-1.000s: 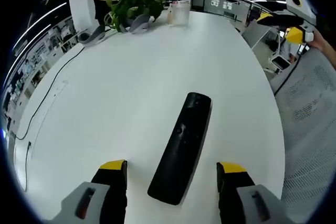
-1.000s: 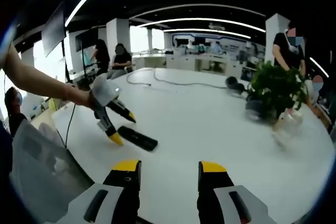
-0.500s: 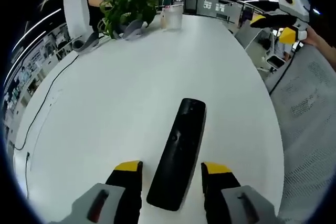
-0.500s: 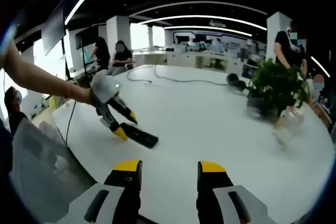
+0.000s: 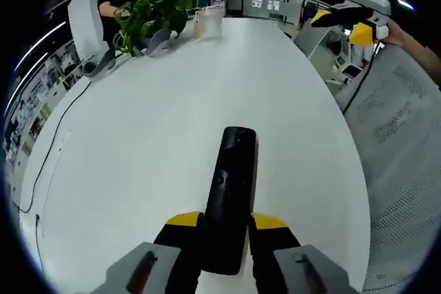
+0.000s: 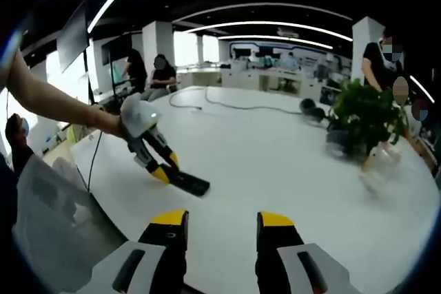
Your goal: Press the specified remote control buttons in sequence, fully releasing each button before pressing the next.
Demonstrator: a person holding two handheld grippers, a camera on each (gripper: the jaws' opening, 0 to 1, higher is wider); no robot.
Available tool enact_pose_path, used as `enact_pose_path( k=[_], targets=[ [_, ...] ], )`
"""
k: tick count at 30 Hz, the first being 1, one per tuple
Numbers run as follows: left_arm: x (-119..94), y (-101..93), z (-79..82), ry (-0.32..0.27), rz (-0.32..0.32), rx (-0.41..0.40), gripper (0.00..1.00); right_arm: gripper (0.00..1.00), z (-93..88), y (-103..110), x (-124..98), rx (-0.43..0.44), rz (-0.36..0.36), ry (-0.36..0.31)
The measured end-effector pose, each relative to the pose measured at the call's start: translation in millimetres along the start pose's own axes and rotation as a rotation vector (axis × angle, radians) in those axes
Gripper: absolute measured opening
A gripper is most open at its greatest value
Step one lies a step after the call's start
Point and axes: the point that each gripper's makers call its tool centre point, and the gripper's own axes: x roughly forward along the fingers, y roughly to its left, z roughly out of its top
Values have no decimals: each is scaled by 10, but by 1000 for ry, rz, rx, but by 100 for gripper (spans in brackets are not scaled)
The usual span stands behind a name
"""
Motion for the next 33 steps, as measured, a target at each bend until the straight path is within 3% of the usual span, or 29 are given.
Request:
enact_pose_path(
  k=[33],
  targets=[
    [-74, -332, -106, 31, -28, 40, 25, 32, -18, 52, 9, -29, 23, 14]
  ],
)
